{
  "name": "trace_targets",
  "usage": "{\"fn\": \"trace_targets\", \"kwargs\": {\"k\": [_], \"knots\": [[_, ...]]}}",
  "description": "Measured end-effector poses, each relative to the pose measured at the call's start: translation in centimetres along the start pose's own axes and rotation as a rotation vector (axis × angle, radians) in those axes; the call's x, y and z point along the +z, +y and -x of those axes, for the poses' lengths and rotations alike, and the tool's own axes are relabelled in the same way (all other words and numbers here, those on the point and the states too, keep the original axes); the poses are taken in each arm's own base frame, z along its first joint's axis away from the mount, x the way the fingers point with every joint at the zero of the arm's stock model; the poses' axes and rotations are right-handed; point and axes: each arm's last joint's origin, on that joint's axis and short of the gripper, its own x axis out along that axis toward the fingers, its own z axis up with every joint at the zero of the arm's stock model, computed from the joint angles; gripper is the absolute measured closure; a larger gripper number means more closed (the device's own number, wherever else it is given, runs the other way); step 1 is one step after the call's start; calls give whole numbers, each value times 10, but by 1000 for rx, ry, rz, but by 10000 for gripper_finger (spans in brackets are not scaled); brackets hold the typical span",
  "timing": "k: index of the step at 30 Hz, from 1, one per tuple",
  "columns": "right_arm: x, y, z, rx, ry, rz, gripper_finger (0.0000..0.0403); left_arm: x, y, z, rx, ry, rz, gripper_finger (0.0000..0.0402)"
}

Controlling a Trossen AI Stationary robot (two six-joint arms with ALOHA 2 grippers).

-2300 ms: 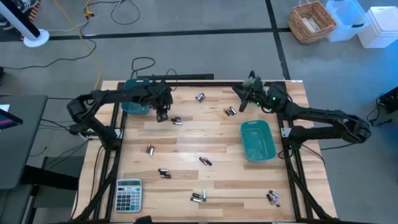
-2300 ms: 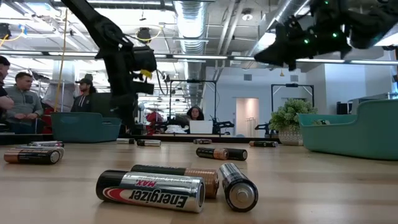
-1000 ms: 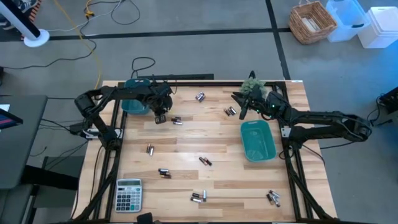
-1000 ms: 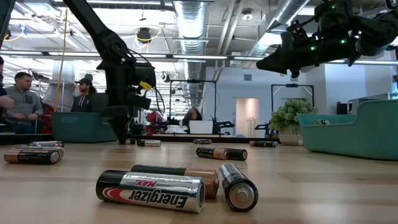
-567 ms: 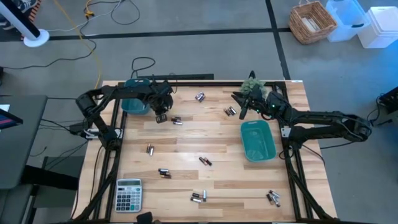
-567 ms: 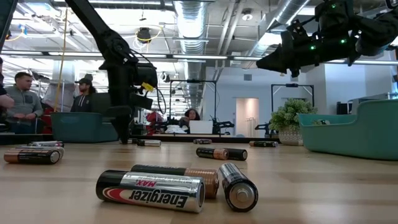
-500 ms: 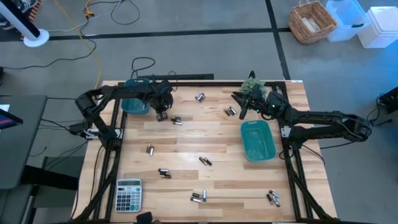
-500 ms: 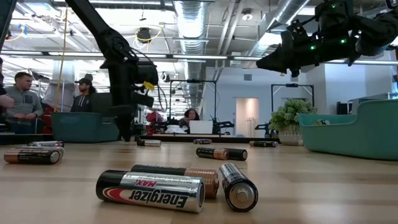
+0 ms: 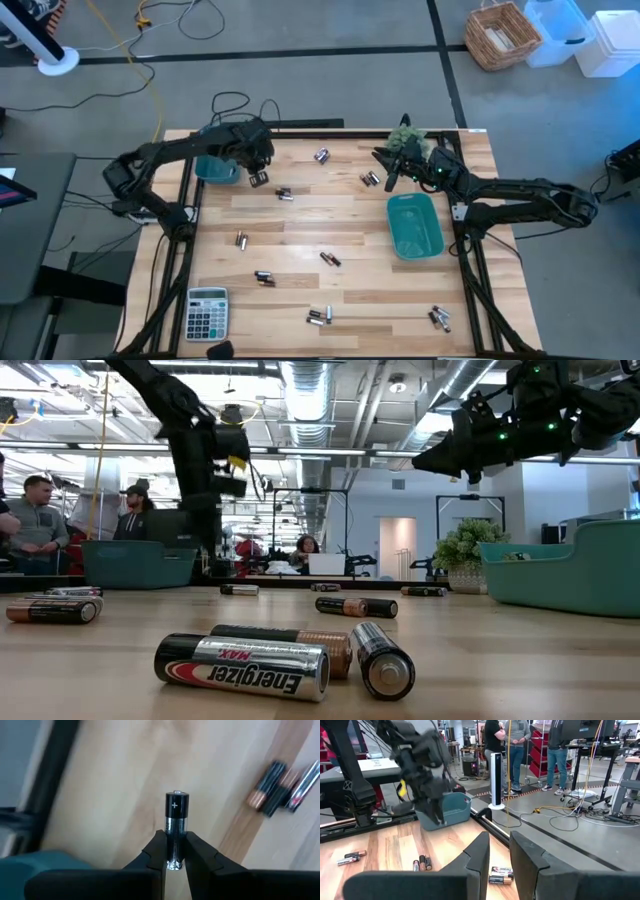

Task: Sort batteries
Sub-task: Put the silver battery into the blue bin

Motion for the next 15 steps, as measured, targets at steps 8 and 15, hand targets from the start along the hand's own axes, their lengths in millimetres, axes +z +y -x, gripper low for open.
{"fn": "trace_targets", "kwargs": {"k": [8, 15], "knots": [[0, 0, 0, 0, 0, 0, 314, -18, 16, 46, 209, -24, 197, 365], [0, 0, 0, 0, 0, 0, 314, -41, 42, 55, 322, 60, 399, 365]]}}
